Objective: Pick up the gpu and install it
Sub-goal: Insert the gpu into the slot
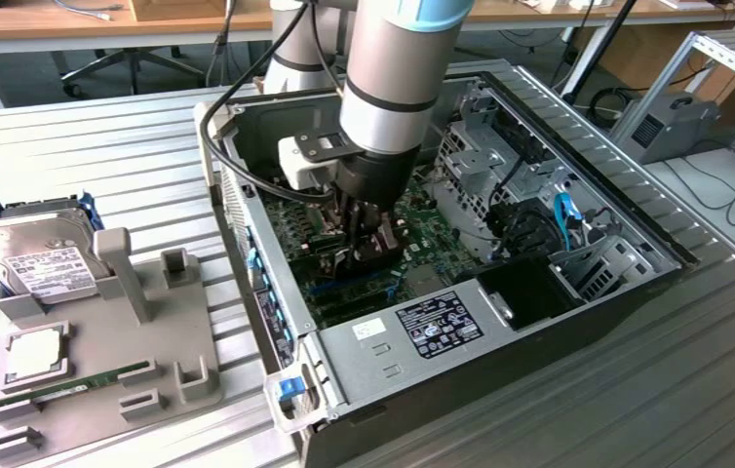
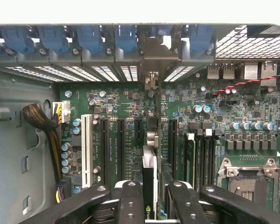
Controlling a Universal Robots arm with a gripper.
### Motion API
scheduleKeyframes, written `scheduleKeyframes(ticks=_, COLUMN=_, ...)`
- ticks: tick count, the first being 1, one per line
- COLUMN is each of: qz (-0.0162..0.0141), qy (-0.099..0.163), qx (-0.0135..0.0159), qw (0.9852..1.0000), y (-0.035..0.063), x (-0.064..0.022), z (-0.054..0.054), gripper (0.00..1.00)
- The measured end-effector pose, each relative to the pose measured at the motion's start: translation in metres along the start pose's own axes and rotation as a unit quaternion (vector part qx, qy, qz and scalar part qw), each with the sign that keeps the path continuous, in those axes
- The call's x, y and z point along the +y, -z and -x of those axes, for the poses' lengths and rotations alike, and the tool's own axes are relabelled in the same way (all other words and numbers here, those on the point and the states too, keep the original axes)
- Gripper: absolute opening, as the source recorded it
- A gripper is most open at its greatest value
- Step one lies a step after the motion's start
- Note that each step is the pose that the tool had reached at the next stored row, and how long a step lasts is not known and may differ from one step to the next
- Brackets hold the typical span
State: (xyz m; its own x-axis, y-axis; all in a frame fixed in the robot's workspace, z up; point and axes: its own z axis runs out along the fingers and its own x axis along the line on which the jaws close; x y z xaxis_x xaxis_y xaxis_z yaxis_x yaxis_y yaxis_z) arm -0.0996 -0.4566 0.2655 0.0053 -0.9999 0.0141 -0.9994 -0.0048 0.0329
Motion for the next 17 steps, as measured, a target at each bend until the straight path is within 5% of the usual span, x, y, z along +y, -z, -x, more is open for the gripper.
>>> scheduleKeyframes(ticks=17, qz=0.0002, qy=0.001, qx=-0.0008, qw=1.0, y=-0.0046, x=-0.0003, z=0.0013, gripper=0.26)
